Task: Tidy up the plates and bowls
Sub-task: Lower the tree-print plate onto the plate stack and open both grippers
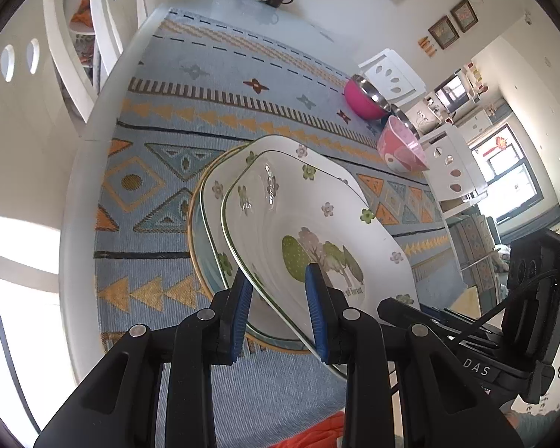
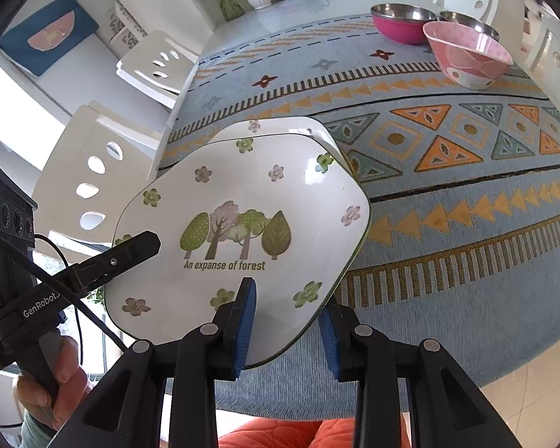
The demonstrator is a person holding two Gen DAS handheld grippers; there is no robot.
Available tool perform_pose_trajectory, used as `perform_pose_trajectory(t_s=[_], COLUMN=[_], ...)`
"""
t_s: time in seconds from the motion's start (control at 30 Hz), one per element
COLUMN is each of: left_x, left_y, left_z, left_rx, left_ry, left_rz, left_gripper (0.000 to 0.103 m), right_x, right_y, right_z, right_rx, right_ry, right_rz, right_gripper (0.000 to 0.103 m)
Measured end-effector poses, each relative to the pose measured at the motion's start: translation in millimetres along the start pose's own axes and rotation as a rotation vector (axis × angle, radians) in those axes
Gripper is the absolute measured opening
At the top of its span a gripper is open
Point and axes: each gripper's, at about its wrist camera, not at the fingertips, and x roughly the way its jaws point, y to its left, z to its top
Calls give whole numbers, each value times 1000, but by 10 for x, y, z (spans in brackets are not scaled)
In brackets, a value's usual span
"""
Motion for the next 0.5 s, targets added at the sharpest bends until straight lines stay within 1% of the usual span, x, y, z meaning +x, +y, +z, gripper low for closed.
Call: perform_pose_trajectory(t_s=[0.17, 0.27, 0.5], left_x=[73, 95, 149], left_y=[22, 51, 120], left_z=[17, 22, 112], left_rx=[18, 21, 10], left_ry=[16, 23, 44], left_rz=[8, 15, 0], left_gripper=[26, 24, 24], right_x=[33, 59, 63], right_y=[8, 38, 81], right_z=[-1, -6, -16], right_rx=[7, 3, 10], right_ry=[6, 13, 5], right_rz=[-5, -6, -17], right_gripper=[31, 31, 31])
